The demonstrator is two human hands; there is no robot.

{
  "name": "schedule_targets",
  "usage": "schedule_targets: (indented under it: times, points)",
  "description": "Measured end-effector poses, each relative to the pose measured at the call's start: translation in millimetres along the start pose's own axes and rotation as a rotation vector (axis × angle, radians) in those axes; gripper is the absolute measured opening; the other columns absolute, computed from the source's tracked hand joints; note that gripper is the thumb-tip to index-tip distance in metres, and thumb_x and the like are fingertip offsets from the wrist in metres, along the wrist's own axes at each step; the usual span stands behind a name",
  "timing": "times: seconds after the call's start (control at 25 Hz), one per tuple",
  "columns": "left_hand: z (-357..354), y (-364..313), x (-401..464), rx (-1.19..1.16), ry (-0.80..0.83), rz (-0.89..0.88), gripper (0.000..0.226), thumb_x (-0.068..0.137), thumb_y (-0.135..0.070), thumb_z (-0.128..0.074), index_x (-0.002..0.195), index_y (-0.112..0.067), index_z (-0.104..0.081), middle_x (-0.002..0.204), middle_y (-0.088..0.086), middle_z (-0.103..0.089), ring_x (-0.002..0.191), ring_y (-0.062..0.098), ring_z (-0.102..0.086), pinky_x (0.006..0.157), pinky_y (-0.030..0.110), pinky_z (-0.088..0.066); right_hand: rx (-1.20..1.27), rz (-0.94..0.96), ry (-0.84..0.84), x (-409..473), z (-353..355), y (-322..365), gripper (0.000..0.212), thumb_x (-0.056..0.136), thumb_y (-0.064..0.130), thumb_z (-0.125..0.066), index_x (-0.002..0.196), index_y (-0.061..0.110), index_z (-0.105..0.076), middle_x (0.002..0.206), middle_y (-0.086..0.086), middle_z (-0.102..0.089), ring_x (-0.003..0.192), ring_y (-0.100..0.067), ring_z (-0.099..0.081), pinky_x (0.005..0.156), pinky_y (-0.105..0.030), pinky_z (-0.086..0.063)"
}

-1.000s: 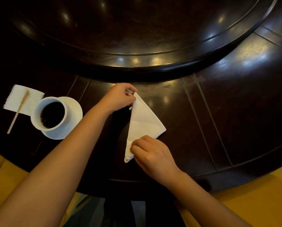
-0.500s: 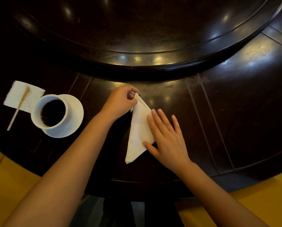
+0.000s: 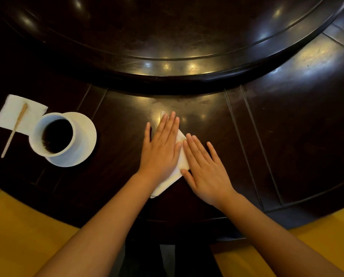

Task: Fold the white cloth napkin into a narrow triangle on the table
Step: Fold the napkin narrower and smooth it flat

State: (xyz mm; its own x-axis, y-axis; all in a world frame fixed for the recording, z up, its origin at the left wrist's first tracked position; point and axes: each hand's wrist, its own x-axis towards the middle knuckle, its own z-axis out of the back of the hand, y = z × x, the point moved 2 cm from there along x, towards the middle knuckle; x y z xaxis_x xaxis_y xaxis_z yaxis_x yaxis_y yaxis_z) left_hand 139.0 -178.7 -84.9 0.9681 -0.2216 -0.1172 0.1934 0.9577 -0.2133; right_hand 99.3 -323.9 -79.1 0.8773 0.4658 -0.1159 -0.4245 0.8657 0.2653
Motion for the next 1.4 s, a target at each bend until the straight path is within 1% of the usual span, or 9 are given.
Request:
schedule_targets:
  times: [0.2, 0.4, 0.56, 0.68, 0.84, 0.96, 1.08, 1.24, 1.4]
  points:
    - [-6, -4, -43, 0.066, -0.026, -0.04, 0.06, 0.094, -0.034, -0.022, 0.147, -0.007, -0.011, 0.155, 0.009, -0.011, 0.143, 0.017, -0.005, 0.112, 0.047, -0.008, 0.003, -0.011, -0.004, 0, -3, 2, 0.06, 0.097, 0.039, -0.022, 0.147, 0.007, -0.012, 0.156, -0.01, -0.008, 0.144, -0.018, -0.003, 0.113, -0.045, -0.008]
    - [-12, 0, -91, 0.071, -0.008, -0.058, 0.06, 0.092, -0.031, -0.028, 0.146, -0.007, -0.018, 0.154, 0.011, -0.017, 0.141, 0.02, -0.014, 0.11, 0.045, -0.021, -0.009, -0.004, 0.01, 1, -3, 2, 0.061, 0.097, 0.04, -0.023, 0.147, 0.007, -0.013, 0.156, -0.01, -0.01, 0.144, -0.019, -0.004, 0.114, -0.044, -0.007]
    - [-12, 1, -101, 0.03, -0.001, -0.017, 0.059, 0.092, -0.03, -0.028, 0.146, -0.008, -0.019, 0.153, 0.011, -0.021, 0.14, 0.021, -0.019, 0.11, 0.043, -0.023, -0.014, 0.001, -0.01, 3, 8, 4, 0.063, 0.094, 0.04, -0.03, 0.147, 0.008, -0.018, 0.155, -0.009, -0.015, 0.143, -0.018, -0.006, 0.114, -0.046, -0.004]
    - [-12, 1, -100, 0.012, 0.001, -0.016, 0.058, 0.093, -0.029, -0.028, 0.146, -0.008, -0.018, 0.154, 0.011, -0.018, 0.141, 0.021, -0.018, 0.112, 0.04, -0.017, -0.066, 0.168, -0.011, 26, 16, 8, 0.061, 0.095, 0.041, -0.03, 0.147, 0.012, -0.018, 0.156, -0.008, -0.013, 0.144, -0.019, -0.004, 0.115, -0.046, -0.003]
    - [-10, 1, -101, 0.003, 0.01, -0.02, 0.057, 0.093, -0.029, -0.027, 0.146, -0.009, -0.018, 0.154, 0.011, -0.02, 0.141, 0.021, -0.019, 0.111, 0.039, -0.016, -0.137, 0.356, 0.105, 56, 10, -1, 0.065, 0.096, 0.046, -0.028, 0.149, 0.017, -0.007, 0.157, -0.006, -0.003, 0.144, -0.017, 0.003, 0.115, -0.043, 0.001]
    - [-8, 1, -99, 0.024, 0.014, -0.033, 0.058, 0.092, -0.027, -0.029, 0.145, -0.005, -0.02, 0.153, 0.014, -0.022, 0.14, 0.023, -0.019, 0.111, 0.039, -0.015, -0.12, 0.337, 0.13, 63, 10, -14, 0.07, 0.093, 0.05, -0.03, 0.149, 0.017, -0.002, 0.157, -0.007, 0.001, 0.143, -0.016, 0.003, 0.115, -0.042, 0.0]
    - [-4, -16, -99, 0.076, 0.01, 0.007, 0.059, 0.088, -0.023, -0.027, 0.141, 0.003, -0.024, 0.149, 0.022, -0.026, 0.138, 0.031, -0.027, 0.113, 0.042, -0.017, -0.105, 0.305, 0.117, 65, 12, -14, 0.071, 0.092, 0.048, -0.027, 0.149, 0.012, -0.006, 0.157, -0.011, -0.005, 0.144, -0.018, -0.005, 0.116, -0.042, -0.005]
    - [-8, -43, -97, 0.02, 0.03, 0.089, 0.067, 0.089, -0.038, -0.03, 0.144, 0.001, -0.023, 0.151, 0.021, -0.023, 0.141, 0.03, -0.019, 0.114, 0.042, -0.021, -0.119, 0.283, 0.081, 62, 12, -10, 0.065, 0.095, 0.042, -0.024, 0.148, 0.007, -0.011, 0.155, -0.015, -0.01, 0.143, -0.021, -0.009, 0.116, -0.042, -0.007]
    - [-11, -28, -97, -0.002, 0.008, 0.063, 0.068, 0.09, -0.043, -0.033, 0.146, -0.004, -0.023, 0.153, 0.017, -0.021, 0.142, 0.026, -0.015, 0.112, 0.041, -0.018, -0.107, 0.25, 0.056, 63, 11, 0, 0.063, 0.095, 0.039, -0.023, 0.147, 0.005, -0.013, 0.155, -0.014, -0.011, 0.143, -0.02, -0.008, 0.116, -0.039, -0.006]
